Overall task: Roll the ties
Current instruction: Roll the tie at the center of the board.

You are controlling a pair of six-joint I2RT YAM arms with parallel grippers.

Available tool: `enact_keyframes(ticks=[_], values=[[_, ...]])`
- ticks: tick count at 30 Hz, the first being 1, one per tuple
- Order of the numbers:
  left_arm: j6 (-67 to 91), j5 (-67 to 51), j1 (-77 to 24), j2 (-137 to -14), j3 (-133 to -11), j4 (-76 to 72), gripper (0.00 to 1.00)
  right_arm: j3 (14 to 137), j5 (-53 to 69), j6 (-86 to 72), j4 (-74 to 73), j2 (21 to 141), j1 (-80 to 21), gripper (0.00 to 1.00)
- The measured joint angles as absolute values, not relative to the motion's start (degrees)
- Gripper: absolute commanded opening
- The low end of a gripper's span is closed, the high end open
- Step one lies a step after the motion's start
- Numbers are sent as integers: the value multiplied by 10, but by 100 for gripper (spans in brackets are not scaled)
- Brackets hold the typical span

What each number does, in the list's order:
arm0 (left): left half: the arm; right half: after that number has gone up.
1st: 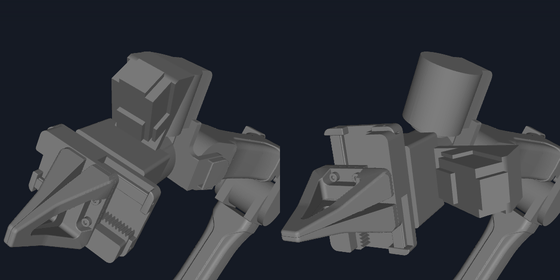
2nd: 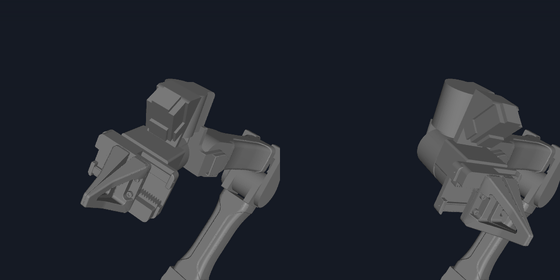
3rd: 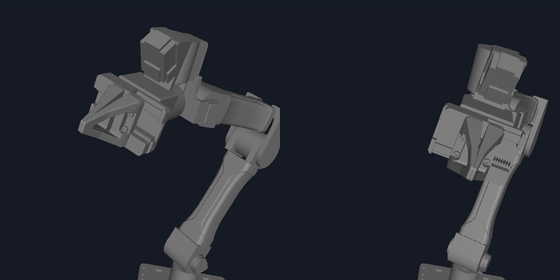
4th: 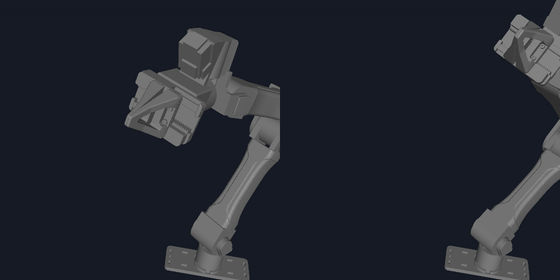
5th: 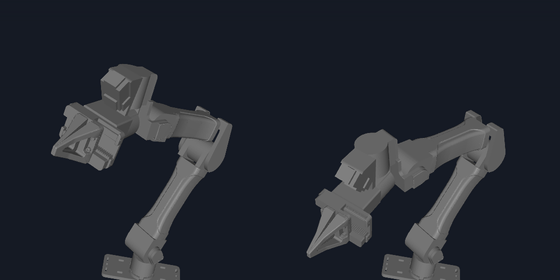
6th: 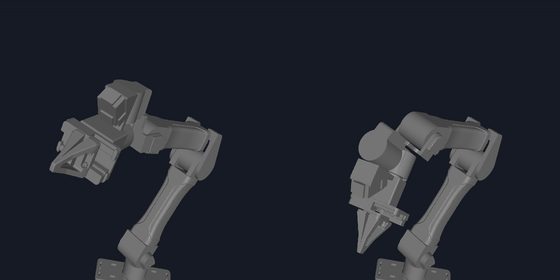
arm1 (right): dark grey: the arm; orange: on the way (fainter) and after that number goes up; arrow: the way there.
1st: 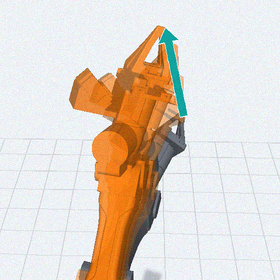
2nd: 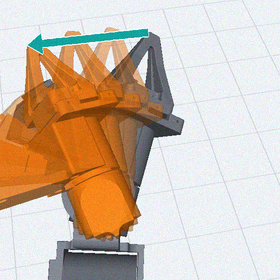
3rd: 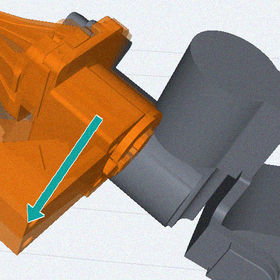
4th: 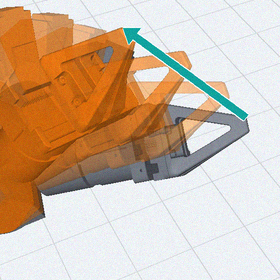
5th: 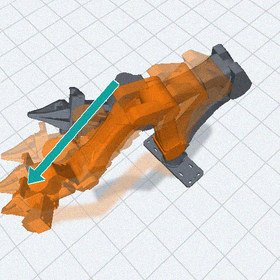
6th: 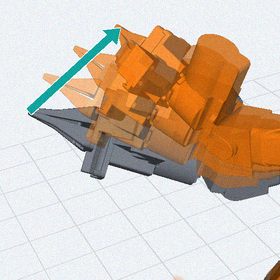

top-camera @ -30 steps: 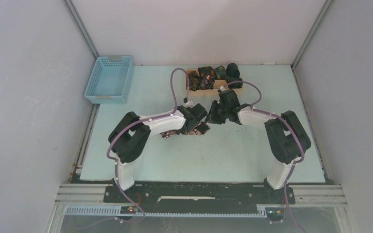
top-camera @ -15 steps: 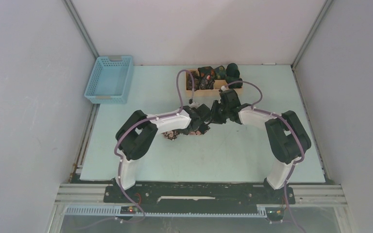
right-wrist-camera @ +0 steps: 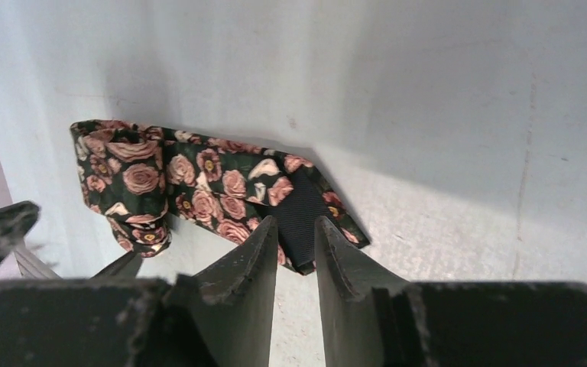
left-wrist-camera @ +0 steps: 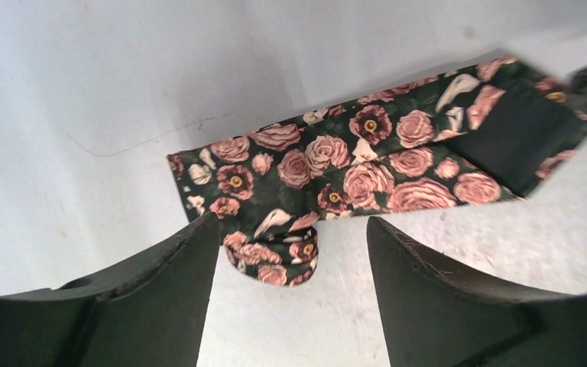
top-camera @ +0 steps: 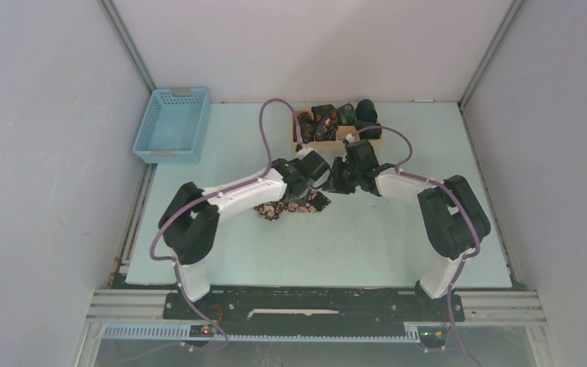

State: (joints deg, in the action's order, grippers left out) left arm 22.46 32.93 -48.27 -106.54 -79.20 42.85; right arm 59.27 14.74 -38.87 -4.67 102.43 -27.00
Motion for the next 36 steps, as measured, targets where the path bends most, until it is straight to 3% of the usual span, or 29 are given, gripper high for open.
enact_keyframes(ticks=[8,14,22,29,36], values=[[256,282,-482,-876,-708,400,55,649,196,-335,-53,1034,-303,34],[325,213,-482,-747,-517,345,36,822,246,-281,-118,1116,-320,42],[422,155,-466,-730,-390,258,21,1061,279,-222,-229,1272,-336,44],[470,123,-416,-738,-348,182,16,1222,284,-194,-325,1385,-347,44],[483,102,-390,-775,-339,136,15,1287,296,-190,-368,1440,-352,45]])
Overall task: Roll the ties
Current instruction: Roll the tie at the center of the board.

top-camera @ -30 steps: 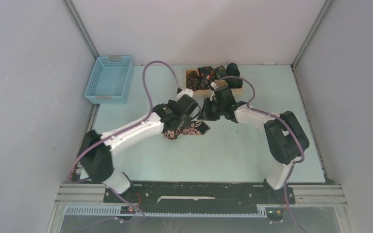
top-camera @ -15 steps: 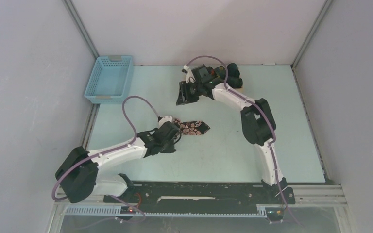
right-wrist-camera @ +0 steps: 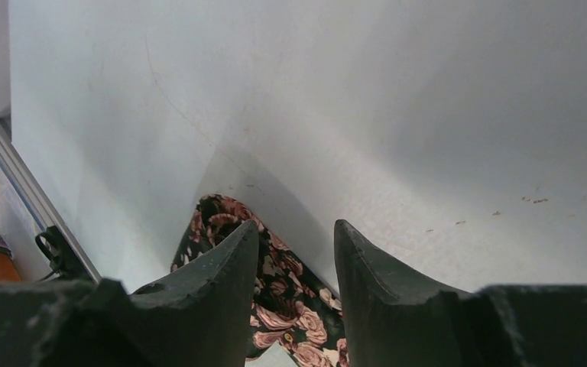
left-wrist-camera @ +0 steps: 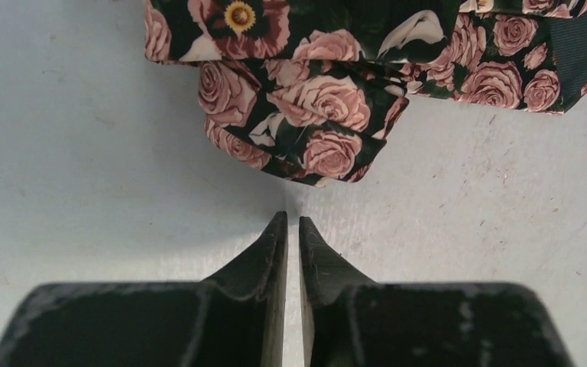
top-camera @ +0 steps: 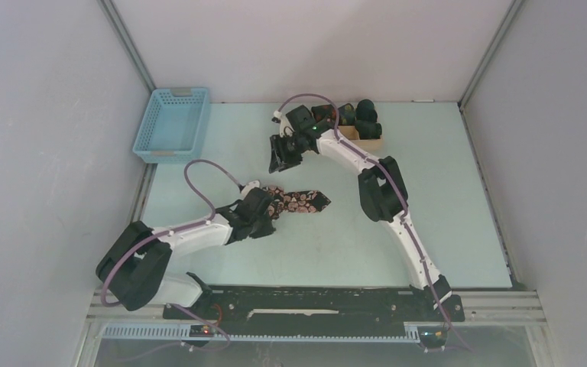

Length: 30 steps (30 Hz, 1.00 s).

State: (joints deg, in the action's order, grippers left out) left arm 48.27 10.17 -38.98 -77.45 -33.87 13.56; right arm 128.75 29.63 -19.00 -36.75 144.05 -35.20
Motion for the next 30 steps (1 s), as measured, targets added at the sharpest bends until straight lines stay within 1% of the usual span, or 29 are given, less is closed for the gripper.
enact_keyframes(ticks=[11,24,30], values=[[487,97,-366,-806,-359,115,13,1287,330,-175,-395,1454,-354,43],[484,97,-339,-808,-389,117,13,1231,369,-174,-382,1452,-362,41],[478,98,-332,-808,-392,126,12,1192,379,-175,-367,1433,-368,41]])
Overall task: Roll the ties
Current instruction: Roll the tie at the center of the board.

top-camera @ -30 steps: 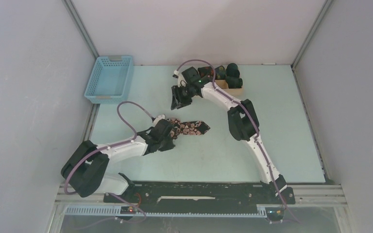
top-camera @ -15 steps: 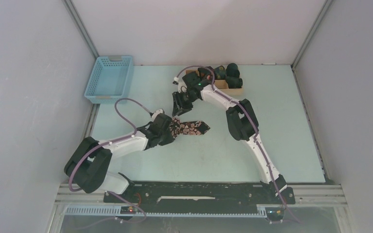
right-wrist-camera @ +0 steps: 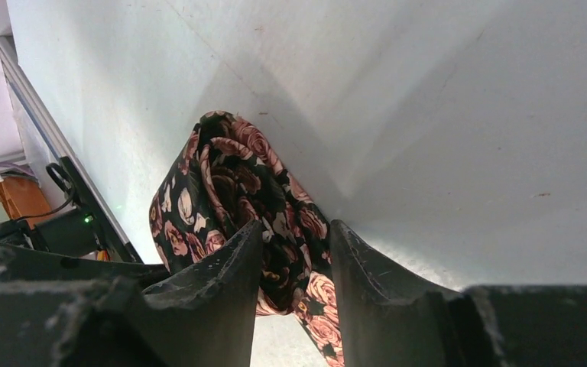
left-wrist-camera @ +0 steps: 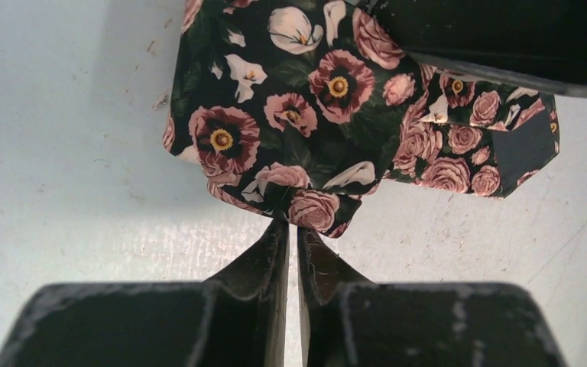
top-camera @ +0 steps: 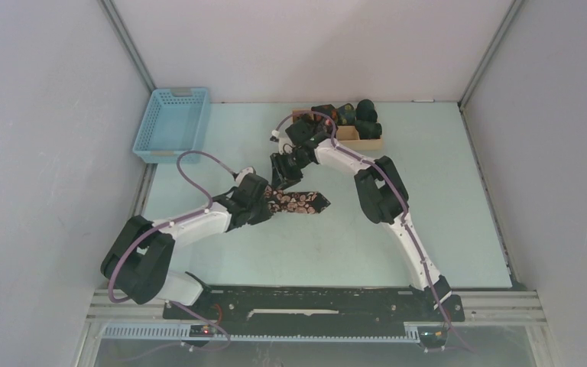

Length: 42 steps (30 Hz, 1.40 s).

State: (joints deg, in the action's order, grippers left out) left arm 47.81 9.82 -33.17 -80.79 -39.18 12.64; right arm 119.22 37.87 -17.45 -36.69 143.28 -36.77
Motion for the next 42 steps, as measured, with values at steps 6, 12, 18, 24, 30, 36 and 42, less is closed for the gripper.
enact_keyframes(ticks=[6,12,18,24,30,36,42], values=[[471,103,-326,-808,-400,136,12,1172,384,-175,-356,1414,-369,40],[461,112,-324,-819,-400,125,19,1169,386,-175,-350,1409,-372,40],[458,113,-324,-821,-399,120,26,1169,373,-176,-350,1409,-372,42],[454,107,-324,-816,-387,114,27,1169,346,-191,-350,1409,-364,48],[453,93,-323,-800,-371,114,33,1169,325,-209,-350,1406,-351,54],[446,80,-323,-764,-371,126,43,1169,310,-216,-353,1380,-343,56],[427,75,-321,-690,-371,171,68,1108,289,-223,-335,1293,-351,54]])
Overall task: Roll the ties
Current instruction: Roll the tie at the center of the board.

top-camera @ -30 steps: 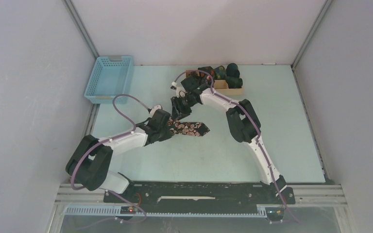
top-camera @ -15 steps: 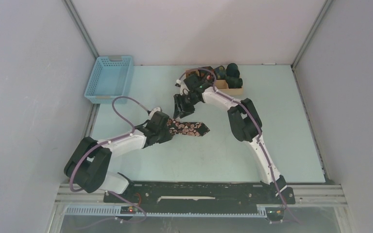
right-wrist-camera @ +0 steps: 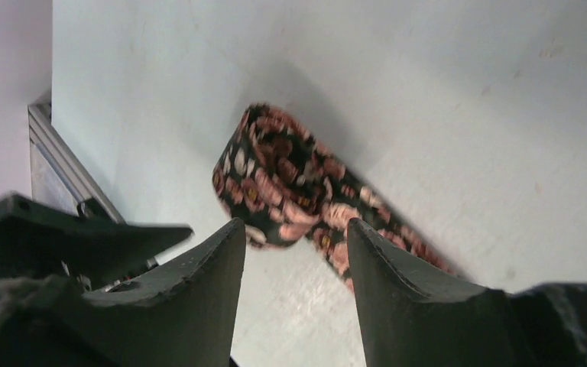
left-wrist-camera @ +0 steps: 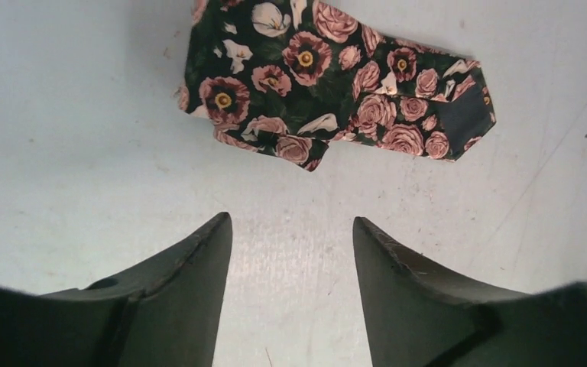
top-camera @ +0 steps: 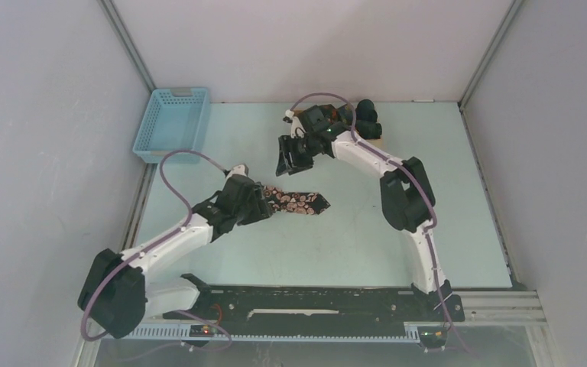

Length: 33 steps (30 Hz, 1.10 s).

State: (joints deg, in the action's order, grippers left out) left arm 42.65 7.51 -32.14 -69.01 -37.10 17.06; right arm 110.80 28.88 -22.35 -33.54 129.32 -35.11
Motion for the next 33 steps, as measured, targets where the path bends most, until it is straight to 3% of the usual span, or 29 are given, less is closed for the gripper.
enact_keyframes(ticks=[12,20,33], values=[[322,26,-189,-682,-415,233,73,895,268,-283,-234,1156,-408,33],[286,-57,-128,-763,-447,215,74,900,267,-315,-203,1166,-430,30],[279,-170,-117,-830,-437,117,78,914,265,-326,-196,1230,-427,28]])
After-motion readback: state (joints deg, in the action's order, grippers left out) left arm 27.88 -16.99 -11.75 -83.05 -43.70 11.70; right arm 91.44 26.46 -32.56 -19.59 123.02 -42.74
